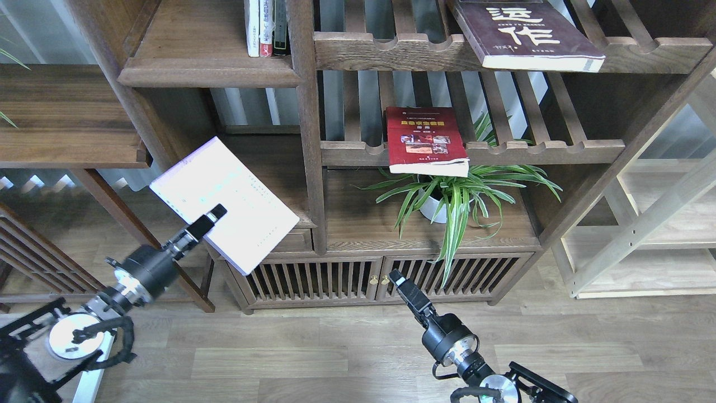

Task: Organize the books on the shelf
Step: 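Raise the white book with the left gripper toward the top shelf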

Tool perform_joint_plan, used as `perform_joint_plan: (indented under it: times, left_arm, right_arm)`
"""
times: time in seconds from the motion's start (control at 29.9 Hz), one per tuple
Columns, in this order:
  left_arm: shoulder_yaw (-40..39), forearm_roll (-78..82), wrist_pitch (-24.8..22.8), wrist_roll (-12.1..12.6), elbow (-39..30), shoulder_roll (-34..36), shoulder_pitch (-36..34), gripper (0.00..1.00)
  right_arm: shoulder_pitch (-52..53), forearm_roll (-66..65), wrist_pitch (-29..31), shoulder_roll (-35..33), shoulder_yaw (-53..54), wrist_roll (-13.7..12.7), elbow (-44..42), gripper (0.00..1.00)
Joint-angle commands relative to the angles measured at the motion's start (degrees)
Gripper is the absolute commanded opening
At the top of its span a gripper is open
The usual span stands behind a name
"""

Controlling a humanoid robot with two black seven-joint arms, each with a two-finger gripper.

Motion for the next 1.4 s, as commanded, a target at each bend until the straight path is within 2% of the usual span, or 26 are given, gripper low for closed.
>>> perform_joint_plan:
  times: [0.0,0.2,0.7,1.1,1.37]
  left_arm:
    - [-0.34,0.13,0.0,0.3,-3.88,5.01,-0.2,0.04]
    - [-1.66,2.41,0.0,3.82,-9.87,10.82,-0.02,0.04]
    - [-5.97,-1.61,0.0,3.29,-19.89,24.35,-0.37,0.04]
    - [-6.41,-5.83,0.0,3.29,-22.44,26.56,-7.66,0.04]
    - [-4.39,-11.9,0.0,3.64,-22.8,31.39,-15.13,0.03]
  right_arm:
    - [0.79,0.05,0.0,0.0,0.0,0.0,-1.1,0.99]
    - [1.76,-0.04,0.0,0.0,0.0,0.0,-2.16,0.99]
    - [1.41,-0.04,0.0,0.0,0.0,0.0,-2.25,0.99]
    - [1.41,-0.04,0.0,0.0,0.0,0.0,-2.16,0.99]
    - [1.5,-0.04,0.0,0.0,0.0,0.0,-2.07,0.99]
